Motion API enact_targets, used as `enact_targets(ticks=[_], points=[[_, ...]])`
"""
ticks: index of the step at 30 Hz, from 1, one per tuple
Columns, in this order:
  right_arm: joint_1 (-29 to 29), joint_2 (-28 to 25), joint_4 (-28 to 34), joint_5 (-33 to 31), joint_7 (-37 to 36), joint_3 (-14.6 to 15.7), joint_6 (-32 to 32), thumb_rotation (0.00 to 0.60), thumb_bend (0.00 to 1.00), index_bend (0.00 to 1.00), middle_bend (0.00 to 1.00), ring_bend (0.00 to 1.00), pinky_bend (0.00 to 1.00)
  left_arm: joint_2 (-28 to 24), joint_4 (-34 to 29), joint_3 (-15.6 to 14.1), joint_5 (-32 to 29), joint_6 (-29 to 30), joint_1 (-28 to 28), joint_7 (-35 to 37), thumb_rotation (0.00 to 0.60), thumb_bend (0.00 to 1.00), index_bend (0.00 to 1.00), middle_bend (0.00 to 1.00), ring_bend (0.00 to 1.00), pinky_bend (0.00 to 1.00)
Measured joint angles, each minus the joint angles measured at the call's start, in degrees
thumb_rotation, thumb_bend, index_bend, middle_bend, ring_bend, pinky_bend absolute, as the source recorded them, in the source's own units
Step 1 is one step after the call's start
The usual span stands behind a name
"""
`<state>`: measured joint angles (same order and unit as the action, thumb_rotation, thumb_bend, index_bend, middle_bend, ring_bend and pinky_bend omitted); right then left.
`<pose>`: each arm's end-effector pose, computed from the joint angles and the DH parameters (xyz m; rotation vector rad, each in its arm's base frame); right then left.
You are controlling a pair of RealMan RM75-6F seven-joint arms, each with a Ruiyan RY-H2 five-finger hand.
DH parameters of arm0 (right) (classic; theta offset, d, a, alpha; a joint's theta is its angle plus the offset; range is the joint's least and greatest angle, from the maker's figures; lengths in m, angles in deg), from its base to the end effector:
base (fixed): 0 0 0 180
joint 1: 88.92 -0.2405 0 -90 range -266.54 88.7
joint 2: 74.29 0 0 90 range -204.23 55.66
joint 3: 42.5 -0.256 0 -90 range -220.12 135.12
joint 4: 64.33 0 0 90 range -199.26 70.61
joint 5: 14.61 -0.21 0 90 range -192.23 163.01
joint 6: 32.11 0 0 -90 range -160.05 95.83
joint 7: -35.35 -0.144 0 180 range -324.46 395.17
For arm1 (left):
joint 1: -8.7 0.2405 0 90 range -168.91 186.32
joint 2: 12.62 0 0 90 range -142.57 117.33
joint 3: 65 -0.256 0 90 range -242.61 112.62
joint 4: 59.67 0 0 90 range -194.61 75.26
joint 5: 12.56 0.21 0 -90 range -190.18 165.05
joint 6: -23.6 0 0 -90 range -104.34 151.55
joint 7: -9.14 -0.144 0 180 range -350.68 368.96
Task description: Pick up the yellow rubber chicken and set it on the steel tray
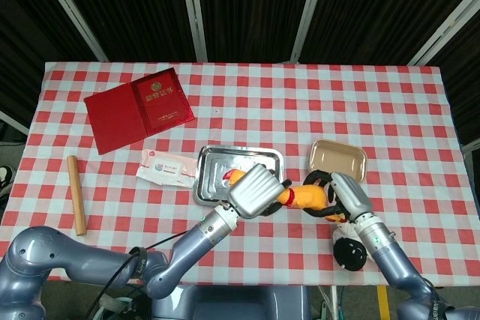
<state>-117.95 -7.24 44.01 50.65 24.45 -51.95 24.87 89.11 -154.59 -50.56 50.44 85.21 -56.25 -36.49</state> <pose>-0.1874 -0.2821 0.0770 1.5067 -1.5831 1.1634 0.0640 0.2876 -0.0585 -2.1493 -0.3885 -1.2539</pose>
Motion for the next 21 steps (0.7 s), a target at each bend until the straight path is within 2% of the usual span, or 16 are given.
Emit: enact_targets(ticks=[2, 7, 12, 14, 16, 18, 19, 21], points=[[0.1, 0.27, -0.11, -0.24, 0.37, -0.22, 0.52, 0.6, 0.55, 0.99, 0.78, 0.88, 0.92, -0.32, -0.52, -0.08, 0.14, -0.08, 0.1, 0.12, 0.6, 0.75, 0.76, 0.76, 0.65, 0.72], [0.39, 0.86, -0.32, -0.64, 1.39, -0.55, 1.57, 0.6, 0.62, 1.0, 0.89, 0.98, 1.0, -0.56, -0.89, -0.32, 0.35, -0.29, 0.23, 0.33, 0.6, 0.75, 0.76, 0.76, 0.65, 0.72], [0.79, 1.4, -0.48, -0.66, 1.88, -0.79, 2.48, 0.6, 0.63, 1.0, 0.92, 0.99, 1.0, -0.65, -1.05, -0.36, 0.7, -0.19, 0.36, 0.58, 0.6, 0.75, 0.76, 0.76, 0.65, 0.72], [0.86, 1.43, -0.52, -0.47, 1.86, -0.81, 2.51, 0.6, 0.63, 0.97, 0.88, 0.92, 0.95, -0.72, -1.11, -0.4, 0.84, -0.15, 0.4, 0.59, 0.6, 0.75, 0.76, 0.76, 0.65, 0.72], [0.89, 1.31, -0.55, 0.01, 1.77, -0.69, 2.31, 0.6, 0.63, 0.86, 0.78, 0.79, 0.85, -0.76, -1.05, -0.4, 0.95, -0.08, 0.43, 0.57, 0.6, 0.75, 0.76, 0.76, 0.65, 0.72], [0.91, 0.96, -0.45, 0.67, 1.04, -0.51, 1.7, 0.6, 0.61, 0.65, 0.61, 0.6, 0.68, -0.82, -0.96, -0.33, 1.05, 0.04, 0.47, 0.56, 0.6, 0.75, 0.76, 0.76, 0.65, 0.72], [0.92, 0.73, -0.41, 1.07, 0.48, -0.43, 1.32, 0.6, 0.59, 0.59, 0.57, 0.56, 0.63, -0.83, -0.88, -0.24, 1.14, 0.16, 0.51, 0.63, 0.6, 0.75, 0.76, 0.76, 0.65, 0.72], [0.91, 0.01, -0.38, 2.36, -1.14, -0.18, 0.24, 0.6, 0.47, 0.38, 0.4, 0.39, 0.47, -0.81, -0.68, -0.14, 1.35, 0.32, 0.53, 0.67, 0.6, 0.75, 0.76, 0.77, 0.65, 0.72]])
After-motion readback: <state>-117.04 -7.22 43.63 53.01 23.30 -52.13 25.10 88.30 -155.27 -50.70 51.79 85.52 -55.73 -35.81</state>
